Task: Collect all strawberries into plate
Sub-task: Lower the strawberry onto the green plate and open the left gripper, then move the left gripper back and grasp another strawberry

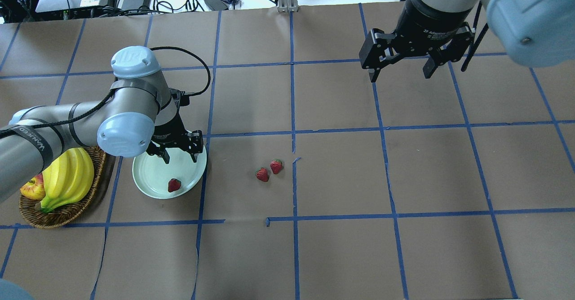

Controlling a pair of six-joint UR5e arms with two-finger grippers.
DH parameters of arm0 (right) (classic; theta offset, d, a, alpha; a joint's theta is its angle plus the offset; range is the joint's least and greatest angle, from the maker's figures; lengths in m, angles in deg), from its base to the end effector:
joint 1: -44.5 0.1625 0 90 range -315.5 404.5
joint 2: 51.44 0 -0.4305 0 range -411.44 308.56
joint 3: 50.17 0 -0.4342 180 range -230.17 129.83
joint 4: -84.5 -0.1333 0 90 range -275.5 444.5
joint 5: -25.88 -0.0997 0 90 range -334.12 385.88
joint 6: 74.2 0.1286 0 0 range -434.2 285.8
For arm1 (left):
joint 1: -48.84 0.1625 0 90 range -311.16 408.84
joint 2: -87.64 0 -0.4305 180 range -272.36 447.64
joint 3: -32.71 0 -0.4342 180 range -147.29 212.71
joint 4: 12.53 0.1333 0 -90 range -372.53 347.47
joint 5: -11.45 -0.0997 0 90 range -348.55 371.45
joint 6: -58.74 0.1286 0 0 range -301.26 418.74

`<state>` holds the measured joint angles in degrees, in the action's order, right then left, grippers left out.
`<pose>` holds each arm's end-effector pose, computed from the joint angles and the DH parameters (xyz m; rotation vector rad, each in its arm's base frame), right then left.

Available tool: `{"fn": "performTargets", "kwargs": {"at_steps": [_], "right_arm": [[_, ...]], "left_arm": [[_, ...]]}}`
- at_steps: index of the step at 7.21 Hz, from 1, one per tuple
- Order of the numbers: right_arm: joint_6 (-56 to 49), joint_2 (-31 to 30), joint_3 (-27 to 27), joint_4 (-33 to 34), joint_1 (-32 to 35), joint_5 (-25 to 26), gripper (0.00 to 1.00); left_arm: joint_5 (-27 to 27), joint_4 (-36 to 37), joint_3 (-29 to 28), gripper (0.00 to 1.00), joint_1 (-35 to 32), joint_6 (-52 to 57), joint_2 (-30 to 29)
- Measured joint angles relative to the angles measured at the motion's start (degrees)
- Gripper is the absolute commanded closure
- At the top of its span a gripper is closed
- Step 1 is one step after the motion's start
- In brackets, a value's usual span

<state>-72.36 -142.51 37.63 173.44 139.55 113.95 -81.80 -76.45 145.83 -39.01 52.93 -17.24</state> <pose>0.1838 -0.5159 0.4931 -0.0880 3.1039 -0.0566 -0.1063 -0.5281 0.1650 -0.2035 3.0555 0.3168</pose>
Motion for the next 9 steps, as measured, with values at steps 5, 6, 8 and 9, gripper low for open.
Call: {"fn": "performTargets", "kwargs": {"at_steps": [5,6,8,9], "right_arm": [[0.0,0.0,0.0,0.0,0.0,0.0,0.0],[0.0,0.0,0.0,0.1,0.0,0.0,0.0],[0.0,0.0,0.0,0.1,0.0,0.0,0.0],[0.0,0.0,0.0,0.1,0.0,-0.1,0.0]], "left_arm": [[8.0,5.0,-1.2,0.0,-13.2,-63.8,-0.7],[8.8,6.2,-0.9,0.0,-14.6,-72.2,-1.2],[9.0,9.8,0.7,0.0,-17.0,-81.7,-2.3],[8.9,12.8,2.4,0.03,-17.6,-83.8,-3.2]]}}
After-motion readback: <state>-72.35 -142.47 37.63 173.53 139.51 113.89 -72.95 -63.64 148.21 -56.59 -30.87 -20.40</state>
